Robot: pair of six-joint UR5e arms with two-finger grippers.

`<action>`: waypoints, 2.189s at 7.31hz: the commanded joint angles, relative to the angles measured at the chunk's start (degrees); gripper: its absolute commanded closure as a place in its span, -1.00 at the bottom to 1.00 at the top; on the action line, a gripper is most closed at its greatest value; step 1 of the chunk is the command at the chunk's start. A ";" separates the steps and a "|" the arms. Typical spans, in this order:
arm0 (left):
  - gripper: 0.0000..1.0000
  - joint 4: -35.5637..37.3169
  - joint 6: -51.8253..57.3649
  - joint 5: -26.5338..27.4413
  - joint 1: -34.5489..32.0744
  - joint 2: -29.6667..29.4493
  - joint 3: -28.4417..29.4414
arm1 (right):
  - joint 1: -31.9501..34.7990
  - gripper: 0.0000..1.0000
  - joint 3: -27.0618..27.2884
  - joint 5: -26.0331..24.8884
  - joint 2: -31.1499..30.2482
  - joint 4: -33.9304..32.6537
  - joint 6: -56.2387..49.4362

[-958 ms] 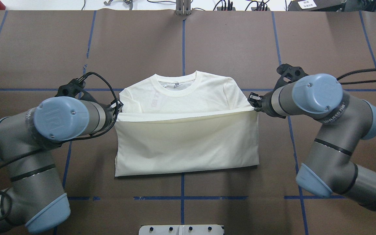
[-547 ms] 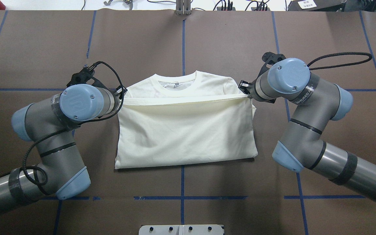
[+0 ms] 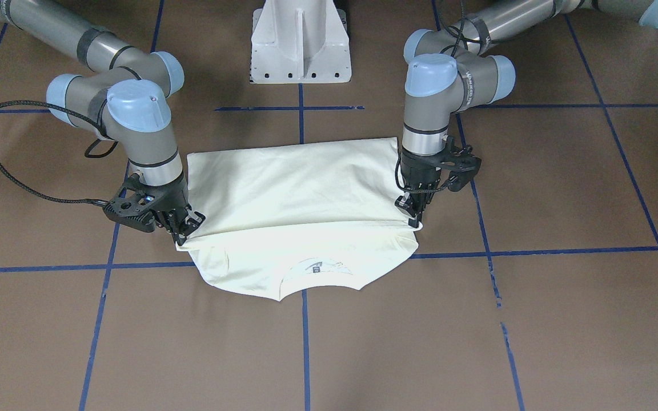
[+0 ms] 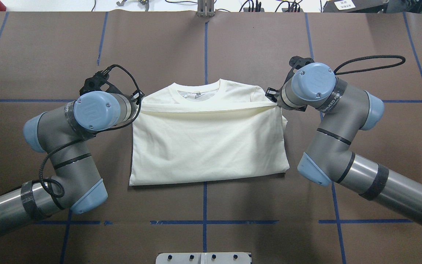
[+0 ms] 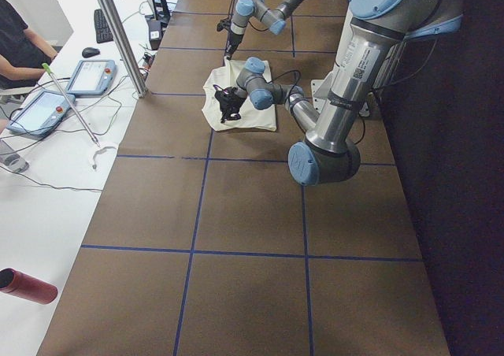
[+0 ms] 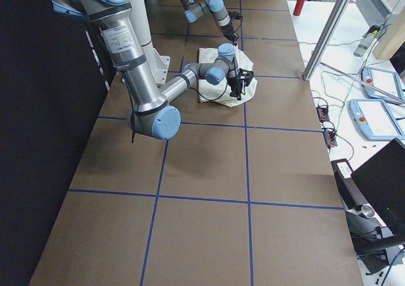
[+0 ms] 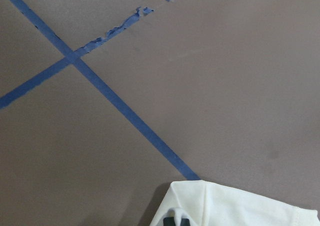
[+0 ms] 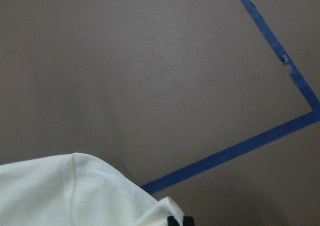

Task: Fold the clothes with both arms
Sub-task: 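Lift the hem with both grippers and fold it toward the collar, then release the hem and move the right gripper to the folded shirt's near corner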

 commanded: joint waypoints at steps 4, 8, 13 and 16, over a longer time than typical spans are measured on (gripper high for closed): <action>0.21 -5.12 5.45 -0.64 -1.78 0.84 -0.63 | 2.15 0.12 5.36 1.59 1.46 -0.86 0.53; 0.21 -5.03 5.45 -3.01 -1.78 1.46 -2.40 | -3.27 -0.29 15.49 6.27 -9.67 -0.17 16.14; 0.16 -4.94 5.10 -3.01 -1.25 1.46 -2.13 | -15.33 -0.29 17.98 -5.25 -14.88 -0.08 29.27; 0.16 -5.03 5.01 -2.92 -1.25 1.46 -1.60 | -16.30 -0.29 18.42 -5.43 -15.68 -0.08 29.27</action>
